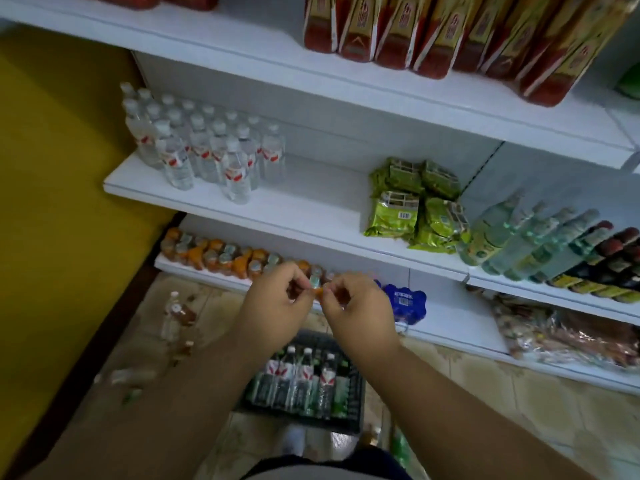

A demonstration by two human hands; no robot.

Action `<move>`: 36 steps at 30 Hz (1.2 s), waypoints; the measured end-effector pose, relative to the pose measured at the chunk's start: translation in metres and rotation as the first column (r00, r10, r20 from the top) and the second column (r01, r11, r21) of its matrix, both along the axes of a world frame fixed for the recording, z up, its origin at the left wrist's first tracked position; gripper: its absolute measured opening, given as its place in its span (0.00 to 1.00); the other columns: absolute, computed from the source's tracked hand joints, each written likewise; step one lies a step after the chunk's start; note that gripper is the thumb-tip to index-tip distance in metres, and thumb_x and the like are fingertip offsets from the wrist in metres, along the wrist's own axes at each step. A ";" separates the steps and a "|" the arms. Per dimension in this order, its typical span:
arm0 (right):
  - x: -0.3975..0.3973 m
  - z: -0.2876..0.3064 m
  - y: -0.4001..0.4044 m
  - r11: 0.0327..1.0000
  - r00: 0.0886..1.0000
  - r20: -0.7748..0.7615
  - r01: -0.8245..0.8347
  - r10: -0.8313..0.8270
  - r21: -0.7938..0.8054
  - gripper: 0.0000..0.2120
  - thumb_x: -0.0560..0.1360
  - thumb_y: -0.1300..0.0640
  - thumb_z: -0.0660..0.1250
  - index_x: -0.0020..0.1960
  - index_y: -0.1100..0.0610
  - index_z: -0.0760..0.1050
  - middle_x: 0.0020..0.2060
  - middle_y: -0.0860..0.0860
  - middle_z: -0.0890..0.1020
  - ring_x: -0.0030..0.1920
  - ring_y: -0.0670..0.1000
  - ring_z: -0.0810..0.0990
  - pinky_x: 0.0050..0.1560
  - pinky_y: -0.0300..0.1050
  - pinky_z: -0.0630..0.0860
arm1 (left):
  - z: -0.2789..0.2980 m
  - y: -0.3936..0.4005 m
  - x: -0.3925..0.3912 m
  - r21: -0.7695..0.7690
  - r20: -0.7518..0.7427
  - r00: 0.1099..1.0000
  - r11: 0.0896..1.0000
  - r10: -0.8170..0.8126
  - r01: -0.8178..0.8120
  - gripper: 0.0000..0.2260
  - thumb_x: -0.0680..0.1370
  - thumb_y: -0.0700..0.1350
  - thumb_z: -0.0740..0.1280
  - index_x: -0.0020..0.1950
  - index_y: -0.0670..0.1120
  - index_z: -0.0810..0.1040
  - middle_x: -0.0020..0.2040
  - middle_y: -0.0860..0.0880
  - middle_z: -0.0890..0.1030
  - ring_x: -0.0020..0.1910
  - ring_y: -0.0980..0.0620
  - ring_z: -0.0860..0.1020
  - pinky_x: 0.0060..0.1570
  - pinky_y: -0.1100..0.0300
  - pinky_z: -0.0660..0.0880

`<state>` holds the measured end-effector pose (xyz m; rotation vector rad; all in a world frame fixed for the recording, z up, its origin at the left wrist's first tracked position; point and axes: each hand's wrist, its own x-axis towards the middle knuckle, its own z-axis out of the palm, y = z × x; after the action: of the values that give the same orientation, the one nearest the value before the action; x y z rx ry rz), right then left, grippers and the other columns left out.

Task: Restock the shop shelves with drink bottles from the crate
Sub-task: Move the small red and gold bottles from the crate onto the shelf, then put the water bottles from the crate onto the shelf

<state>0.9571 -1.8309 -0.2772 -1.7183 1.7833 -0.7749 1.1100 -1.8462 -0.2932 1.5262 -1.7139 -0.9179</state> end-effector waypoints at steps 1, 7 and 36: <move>0.001 -0.012 0.004 1.000 1.000 0.006 0.001 -0.002 0.030 0.09 0.77 0.59 0.69 0.38 0.56 0.74 0.36 0.49 0.76 0.38 0.48 0.74 0.37 0.41 0.68 | -0.010 0.004 0.003 0.003 0.016 1.000 1.000 -0.010 0.010 0.11 0.76 0.37 0.70 0.41 0.51 0.74 0.36 0.53 0.75 0.37 0.55 0.75 0.34 0.62 0.70; -0.003 -0.092 0.009 0.973 0.994 0.091 0.044 -0.066 0.225 0.07 0.77 0.60 0.68 0.41 0.61 0.76 0.37 0.55 0.80 0.37 0.51 0.78 0.39 0.50 0.78 | -0.086 -0.001 -0.001 0.102 0.131 0.986 0.988 0.106 -0.120 0.13 0.76 0.39 0.70 0.39 0.56 0.72 0.35 0.56 0.77 0.40 0.65 0.76 0.32 0.72 0.69; -0.068 -0.763 0.024 0.423 0.882 -0.092 0.311 -0.462 0.851 0.20 0.75 0.47 0.73 0.61 0.56 0.73 0.50 0.53 0.80 0.46 0.53 0.82 0.44 0.48 0.82 | -0.725 0.026 -0.065 0.591 0.346 0.936 0.790 -0.064 -0.164 0.17 0.79 0.46 0.71 0.66 0.46 0.74 0.59 0.47 0.82 0.43 0.54 0.78 0.34 0.64 0.70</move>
<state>0.8891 -1.8074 -1.0401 -0.5503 1.9667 -0.0766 1.0454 -1.8199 -1.0178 2.2709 -1.6778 -1.3280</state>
